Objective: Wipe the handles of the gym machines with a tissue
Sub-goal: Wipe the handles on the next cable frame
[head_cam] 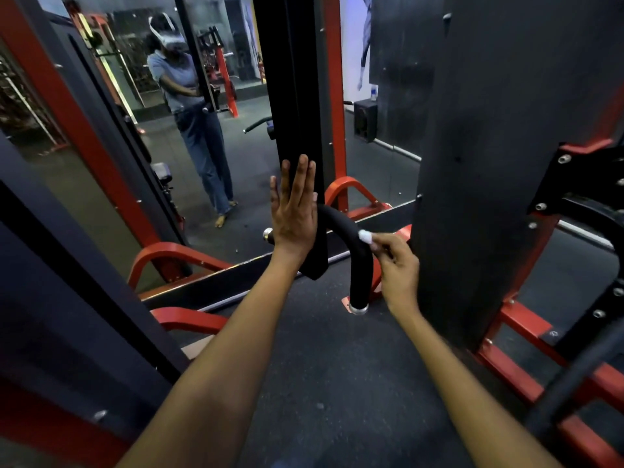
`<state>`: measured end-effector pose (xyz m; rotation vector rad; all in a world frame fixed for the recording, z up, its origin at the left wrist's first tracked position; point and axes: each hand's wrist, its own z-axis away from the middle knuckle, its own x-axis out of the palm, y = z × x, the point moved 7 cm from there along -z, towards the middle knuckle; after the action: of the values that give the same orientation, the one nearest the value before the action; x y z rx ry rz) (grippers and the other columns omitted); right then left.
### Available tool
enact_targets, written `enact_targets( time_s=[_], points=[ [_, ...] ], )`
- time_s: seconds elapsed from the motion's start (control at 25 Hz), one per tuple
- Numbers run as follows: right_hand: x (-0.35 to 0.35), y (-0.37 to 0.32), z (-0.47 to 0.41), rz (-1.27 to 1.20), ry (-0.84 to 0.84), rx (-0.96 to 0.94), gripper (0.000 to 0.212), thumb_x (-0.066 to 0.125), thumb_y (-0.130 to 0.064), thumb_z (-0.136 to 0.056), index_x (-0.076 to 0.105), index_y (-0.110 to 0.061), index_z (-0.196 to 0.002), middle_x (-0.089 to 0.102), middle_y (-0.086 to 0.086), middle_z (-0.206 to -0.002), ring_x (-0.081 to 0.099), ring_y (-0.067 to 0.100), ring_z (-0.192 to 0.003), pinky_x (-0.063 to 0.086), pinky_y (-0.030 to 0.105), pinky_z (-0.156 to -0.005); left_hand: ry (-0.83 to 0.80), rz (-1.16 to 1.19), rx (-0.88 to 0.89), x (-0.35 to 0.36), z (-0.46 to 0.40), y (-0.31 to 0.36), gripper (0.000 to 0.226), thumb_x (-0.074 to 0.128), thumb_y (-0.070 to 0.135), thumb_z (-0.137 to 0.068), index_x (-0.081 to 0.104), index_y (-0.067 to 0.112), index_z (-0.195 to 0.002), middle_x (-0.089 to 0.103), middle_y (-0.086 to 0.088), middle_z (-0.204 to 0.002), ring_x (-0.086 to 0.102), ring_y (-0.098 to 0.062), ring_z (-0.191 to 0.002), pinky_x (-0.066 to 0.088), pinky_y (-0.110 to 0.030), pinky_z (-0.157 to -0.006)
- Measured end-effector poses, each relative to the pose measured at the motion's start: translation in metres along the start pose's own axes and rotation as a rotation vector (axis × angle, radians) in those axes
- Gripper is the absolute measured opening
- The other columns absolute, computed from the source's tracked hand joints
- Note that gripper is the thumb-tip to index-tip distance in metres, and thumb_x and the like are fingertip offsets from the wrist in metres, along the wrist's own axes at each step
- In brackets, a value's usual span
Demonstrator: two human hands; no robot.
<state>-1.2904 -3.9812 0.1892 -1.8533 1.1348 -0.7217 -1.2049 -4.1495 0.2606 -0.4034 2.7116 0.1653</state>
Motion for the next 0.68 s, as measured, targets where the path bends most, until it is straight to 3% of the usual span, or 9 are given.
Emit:
enact_targets(
  time_s=[0.08,0.24,0.36,0.52,0.68],
  points=[
    [-0.01,0.023,0.022,0.03,0.017,0.026,0.035,0.054,0.012,-0.078,0.064,-0.021,-0.082,0.06,-0.002,-0.082,0.056,0.003,-0.079,0.045,0.017,-0.072,-0.017,0.019,-0.01,0.0,-0.002,0.0,0.075,0.035,0.012,-0.098,-0.013,0.03,-0.152,-0.022,0.019,-0.157,-0.015,-0.008,-0.146,-0.003,-0.038,-0.12],
    [-0.024,0.046,0.046,0.228,-0.139,0.01,0.041,0.052,0.02,-0.072,0.062,-0.019,-0.073,0.059,-0.004,-0.078,0.058,0.01,-0.075,0.049,0.032,-0.067,0.003,-0.01,0.003,0.003,0.001,-0.003,0.075,0.036,0.012,-0.097,-0.011,0.029,-0.153,-0.021,0.018,-0.158,-0.014,-0.009,-0.147,-0.002,-0.038,-0.12],
    [-0.028,0.015,0.021,0.217,0.027,-0.092,0.024,0.056,0.018,-0.073,0.064,-0.003,-0.076,0.06,0.004,-0.082,0.058,0.011,-0.079,0.045,0.02,-0.07,-0.01,-0.037,0.004,0.003,0.001,0.0,0.074,0.035,0.012,-0.098,-0.011,0.029,-0.153,-0.02,0.018,-0.158,-0.014,-0.009,-0.147,0.0,-0.039,-0.12],
    [-0.014,0.026,0.041,0.204,0.031,-0.1,0.03,0.05,0.026,-0.07,0.062,-0.001,-0.078,0.059,0.007,-0.083,0.055,0.0,-0.084,0.043,0.013,-0.076,-0.026,-0.034,-0.023,0.004,0.003,0.0,0.076,0.035,0.012,-0.097,-0.014,0.031,-0.152,-0.023,0.019,-0.157,-0.017,-0.008,-0.146,-0.002,-0.037,-0.12],
    [-0.021,0.057,0.076,0.334,-0.096,0.011,0.033,0.05,0.03,-0.068,0.062,-0.001,-0.074,0.057,0.004,-0.079,0.051,-0.009,-0.078,0.036,0.002,-0.072,-0.147,-0.063,-0.1,-0.001,-0.002,0.004,0.075,0.034,0.013,-0.098,-0.016,0.03,-0.151,-0.027,0.018,-0.156,-0.019,-0.01,-0.146,-0.003,-0.037,-0.12]
  ],
)
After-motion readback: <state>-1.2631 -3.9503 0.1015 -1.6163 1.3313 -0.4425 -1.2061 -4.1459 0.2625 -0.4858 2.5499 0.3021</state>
